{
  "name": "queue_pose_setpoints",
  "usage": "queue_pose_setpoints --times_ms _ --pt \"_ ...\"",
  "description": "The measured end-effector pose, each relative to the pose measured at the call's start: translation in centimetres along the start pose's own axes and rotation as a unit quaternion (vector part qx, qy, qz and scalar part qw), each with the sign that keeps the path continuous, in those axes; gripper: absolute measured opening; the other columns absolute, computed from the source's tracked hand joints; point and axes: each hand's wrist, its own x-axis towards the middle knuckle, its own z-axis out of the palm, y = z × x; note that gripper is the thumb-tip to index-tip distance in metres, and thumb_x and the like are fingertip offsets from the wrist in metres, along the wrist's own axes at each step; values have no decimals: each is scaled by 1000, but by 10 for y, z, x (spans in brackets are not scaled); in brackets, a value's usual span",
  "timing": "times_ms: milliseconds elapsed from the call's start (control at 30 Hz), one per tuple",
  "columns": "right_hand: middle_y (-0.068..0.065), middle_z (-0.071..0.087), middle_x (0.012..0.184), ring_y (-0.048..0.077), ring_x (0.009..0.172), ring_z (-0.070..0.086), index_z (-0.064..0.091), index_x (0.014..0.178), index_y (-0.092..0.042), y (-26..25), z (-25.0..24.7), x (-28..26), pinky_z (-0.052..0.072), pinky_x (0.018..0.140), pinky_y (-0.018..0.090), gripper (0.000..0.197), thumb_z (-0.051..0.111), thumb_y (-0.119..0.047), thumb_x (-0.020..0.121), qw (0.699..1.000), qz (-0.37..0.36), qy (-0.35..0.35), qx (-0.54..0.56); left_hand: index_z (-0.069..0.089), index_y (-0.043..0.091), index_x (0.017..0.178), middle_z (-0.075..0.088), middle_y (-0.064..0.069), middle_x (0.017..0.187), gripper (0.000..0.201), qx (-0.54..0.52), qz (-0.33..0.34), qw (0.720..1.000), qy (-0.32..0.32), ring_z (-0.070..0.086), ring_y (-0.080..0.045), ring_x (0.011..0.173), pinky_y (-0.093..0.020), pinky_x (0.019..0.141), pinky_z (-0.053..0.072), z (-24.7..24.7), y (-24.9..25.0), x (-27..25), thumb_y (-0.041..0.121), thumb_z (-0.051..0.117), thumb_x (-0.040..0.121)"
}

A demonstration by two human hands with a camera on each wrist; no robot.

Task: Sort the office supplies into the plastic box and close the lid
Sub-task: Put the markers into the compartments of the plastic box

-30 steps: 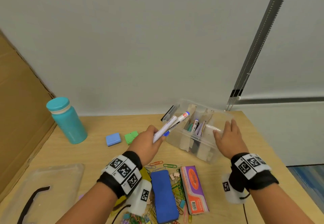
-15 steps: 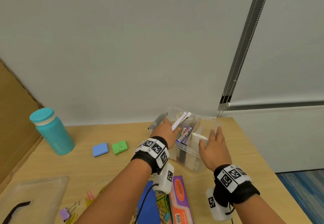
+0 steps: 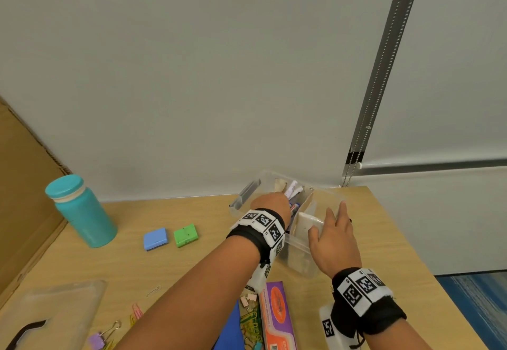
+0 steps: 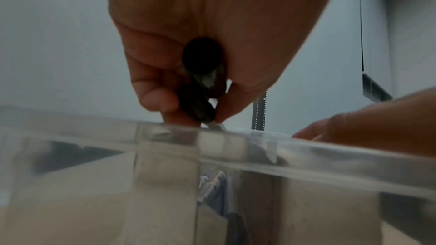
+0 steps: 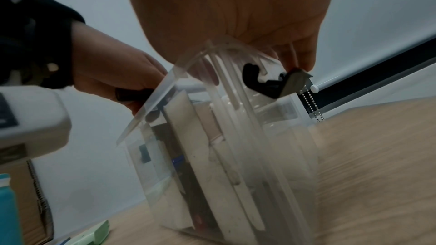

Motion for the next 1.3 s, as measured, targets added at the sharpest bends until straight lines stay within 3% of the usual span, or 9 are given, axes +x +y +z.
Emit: queue_pose_setpoints --times_ms 133,300,433,633,733,833,933,1100,1300 --pt "13 -8 159 31 145 11 18 149 -8 1 0 0 25 116 41 63 33 -37 95 1000 -1 2 -2 53 9 116 66 -8 106 28 -21 -16 999 29 60 -24 84 -32 69 45 4 -2 5 27 42 97" --pt "12 -8 159 31 145 11 19 148 -9 1 1 0 26 116 42 62 33 -37 95 1000 0 0 3 39 12 125 63 -10 103 30 -48 16 996 68 59 -25 76 -35 65 50 7 -13 9 23 43 97" --pt "11 -8 159 31 145 11 20 148 -10 2 2 -1 26 115 43 62 35 -37 94 1000 0 2 4 33 12 130 51 -13 121 40 -82 26 996 16 60 -31 98 -44 84 52 10 -11 8 31 40 96" --pt "11 -8 159 32 145 11 21 148 -12 2 3 0 26 116 43 61 35 -36 94 1000 2 0 2 12 13 150 40 -18 141 61 -2 90 994 -63 51 -32 119 -40 101 44 18 -7 13 11 41 97" --pt "10 -8 159 32 145 12 22 147 -12 2 3 0 27 115 44 60 35 -36 94 1000 3 0 2 25 4 145 57 -19 126 53 -9 74 996 -58 59 -33 110 -37 91 47 17 -7 11 9 43 96" --pt "11 -8 159 33 144 13 23 147 -12 2 3 0 28 114 45 60 35 -36 94 1000 4 -2 -3 23 12 147 64 -17 113 57 -43 89 995 -24 62 -31 101 -37 86 51 17 -17 5 6 44 94" --pt "11 -7 159 33 144 14 23 147 -11 1 1 1 28 114 45 60 35 -36 94 1000 8 -3 -5 34 25 143 63 -5 122 52 -136 105 985 33 61 -21 108 -34 94 51 18 -35 -12 6 40 95" --pt "12 -3 159 36 141 19 26 146 -13 2 1 0 31 112 46 58 36 -34 93 1000 11 -4 -8 51 23 130 58 6 128 36 -223 115 958 141 52 -10 120 -30 103 43 29 -86 -64 14 39 97" --pt "14 8 159 38 140 20 29 145 -12 0 -1 -5 28 113 49 56 38 -32 93 1000 6 10 -22 57 25 120 58 9 124 27 -208 30 968 136 51 -9 118 -24 99 41 68 -173 -116 19 45 97"
